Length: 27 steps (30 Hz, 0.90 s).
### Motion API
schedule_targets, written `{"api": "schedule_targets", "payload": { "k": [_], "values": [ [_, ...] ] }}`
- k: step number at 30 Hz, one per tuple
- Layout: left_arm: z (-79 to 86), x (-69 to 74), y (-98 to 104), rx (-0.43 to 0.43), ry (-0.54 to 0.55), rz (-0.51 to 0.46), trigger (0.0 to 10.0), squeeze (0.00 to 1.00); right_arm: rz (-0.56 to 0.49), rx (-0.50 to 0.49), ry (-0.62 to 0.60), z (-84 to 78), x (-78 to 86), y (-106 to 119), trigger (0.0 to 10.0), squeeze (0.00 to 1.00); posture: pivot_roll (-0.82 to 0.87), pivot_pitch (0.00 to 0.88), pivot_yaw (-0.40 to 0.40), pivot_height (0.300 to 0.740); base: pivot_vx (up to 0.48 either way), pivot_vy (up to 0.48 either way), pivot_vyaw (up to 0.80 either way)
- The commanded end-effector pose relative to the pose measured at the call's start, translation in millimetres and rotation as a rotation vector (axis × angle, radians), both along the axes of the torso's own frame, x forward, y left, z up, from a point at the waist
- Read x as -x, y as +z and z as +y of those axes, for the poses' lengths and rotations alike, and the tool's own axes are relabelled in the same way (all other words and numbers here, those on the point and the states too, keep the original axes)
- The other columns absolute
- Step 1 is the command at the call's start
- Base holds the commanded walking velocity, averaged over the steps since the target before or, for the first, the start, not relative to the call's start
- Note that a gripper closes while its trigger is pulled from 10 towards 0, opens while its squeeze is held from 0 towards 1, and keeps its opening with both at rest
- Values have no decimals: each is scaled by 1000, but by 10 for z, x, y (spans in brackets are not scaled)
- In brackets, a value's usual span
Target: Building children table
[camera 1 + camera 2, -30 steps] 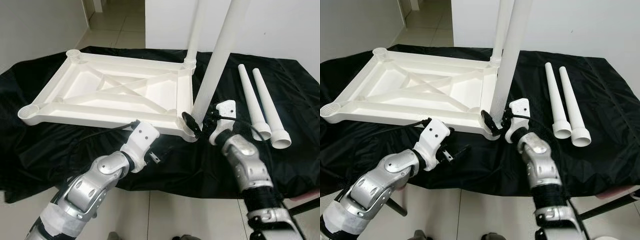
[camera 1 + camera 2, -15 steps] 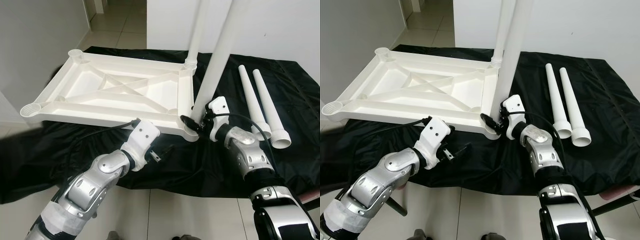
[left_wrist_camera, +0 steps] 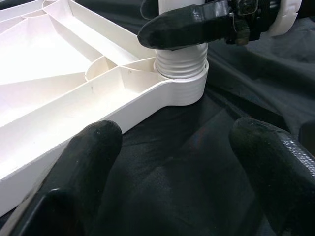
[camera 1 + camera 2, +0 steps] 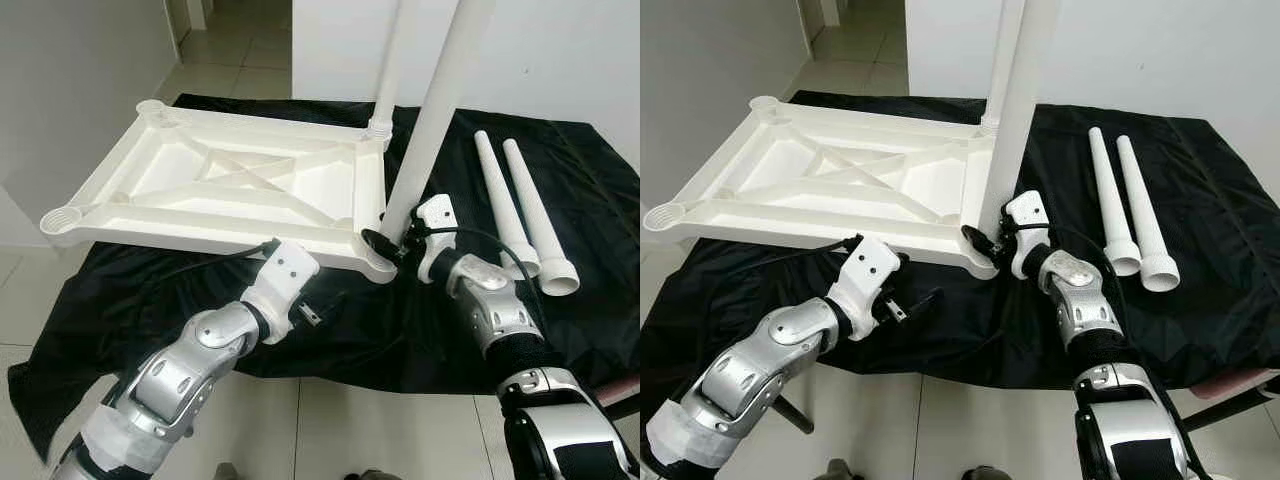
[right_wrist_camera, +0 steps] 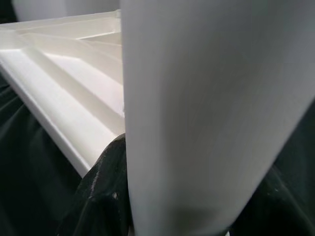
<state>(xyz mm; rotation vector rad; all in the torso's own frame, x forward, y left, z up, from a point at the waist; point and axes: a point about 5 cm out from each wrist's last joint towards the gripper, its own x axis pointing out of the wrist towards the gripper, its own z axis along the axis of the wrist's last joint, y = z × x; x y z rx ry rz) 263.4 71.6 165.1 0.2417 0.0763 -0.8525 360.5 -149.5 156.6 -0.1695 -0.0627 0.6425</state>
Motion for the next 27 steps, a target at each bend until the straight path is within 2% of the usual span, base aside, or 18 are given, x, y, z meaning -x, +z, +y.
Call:
{"api": "schedule_targets", "payload": {
  "k": [1, 10, 17, 18, 21, 23, 25, 27],
  "values": [
    [-39, 60, -17, -6, -103, 28, 10000, 0, 68, 20, -31, 6, 31, -159, 10000, 0, -31, 73, -11, 740, 0, 0, 0],
    [-41, 72, -17, -5, -109, 32, 10000, 0, 88, -107, -164, 152, 49, -158, 10000, 0, -35, 83, -4, 740, 0, 0, 0],
    [-34, 81, -22, -6, -107, 36, 10000, 0, 65, -233, -386, 356, 166, -146, 10000, 0, -33, 92, -8, 740, 0, 0, 0],
    [-34, 81, -22, -6, -107, 36, 10000, 0, 65, -233, -386, 356, 166, -146, 10000, 0, -33, 92, -8, 740, 0, 0, 0],
    [-36, 85, -23, -4, -106, 38, 10000, 0, 58, -265, -575, 400, 214, -161, 10000, 0, -31, 95, -6, 740, 0, 0, 0],
    [-36, 86, -24, -4, -106, 38, 10000, 0, 59, -271, -608, 408, 225, -158, 10000, 0, -31, 95, -6, 740, 0, 0, 0],
    [-38, 85, -24, -3, -106, 38, 10000, 0, 76, -294, -587, 508, 246, -136, 10000, 0, -34, 99, 0, 740, 0, 0, 0],
    [-38, 84, -23, -3, -106, 39, 10000, 0, 72, -294, -572, 537, 251, -119, 10000, 0, -36, 101, 4, 740, 0, 0, 0]
  ]
}}
